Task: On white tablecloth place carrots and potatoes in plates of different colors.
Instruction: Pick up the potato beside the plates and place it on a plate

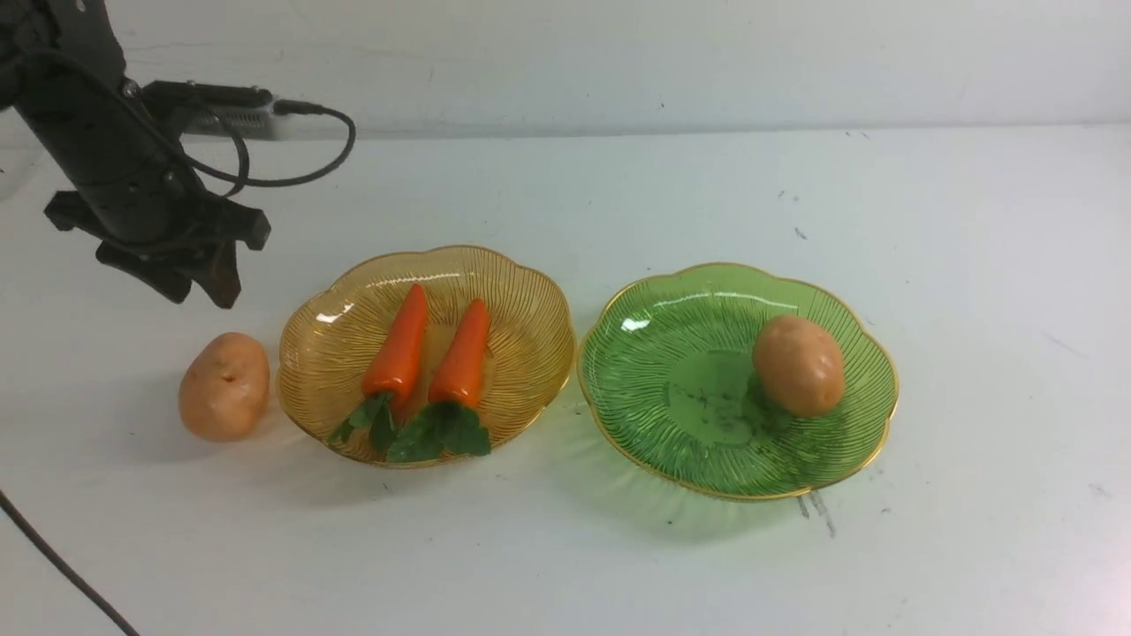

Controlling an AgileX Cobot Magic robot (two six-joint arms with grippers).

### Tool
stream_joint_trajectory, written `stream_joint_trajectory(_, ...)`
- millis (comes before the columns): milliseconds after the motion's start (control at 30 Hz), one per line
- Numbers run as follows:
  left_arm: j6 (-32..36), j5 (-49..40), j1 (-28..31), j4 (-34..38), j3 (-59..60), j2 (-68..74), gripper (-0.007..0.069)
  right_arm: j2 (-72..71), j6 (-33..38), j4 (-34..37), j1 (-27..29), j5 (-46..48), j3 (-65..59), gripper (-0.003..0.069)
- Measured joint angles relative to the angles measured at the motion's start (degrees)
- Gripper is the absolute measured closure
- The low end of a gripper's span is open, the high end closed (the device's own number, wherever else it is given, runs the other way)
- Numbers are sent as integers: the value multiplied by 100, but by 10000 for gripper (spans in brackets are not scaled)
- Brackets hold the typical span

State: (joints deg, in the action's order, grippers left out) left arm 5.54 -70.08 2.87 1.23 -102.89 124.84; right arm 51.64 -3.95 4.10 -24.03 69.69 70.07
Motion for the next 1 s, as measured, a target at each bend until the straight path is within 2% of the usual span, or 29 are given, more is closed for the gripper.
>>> stream_joint_trajectory(33,-28,0,0,0,0,5,11,0,0,0,0,-2,0,674)
stream_joint_trajectory(133,-179,5,0,-66,0,14,148,0,0,0,0,-7,0,674)
stream_joint_trajectory(233,-201,5,0,-209,0,14,204,0,0,0,0,-7,0,674)
stream_joint_trajectory(500,-433,5,0,-384,5,-369,214,0,0,0,0,-7,0,674)
stream_joint_trajectory(700,-642,5,-146,142,-14,-1104,214,0,0,0,0,-30,0,674)
stream_joint_trajectory(867,-508,4,-982,1312,-47,-1434,214,0,0,-6,0,-61,0,674)
stream_joint_trajectory(1000,-4,916,-2215,2109,-47,-1200,214,0,0,-11,0,-56,0,674)
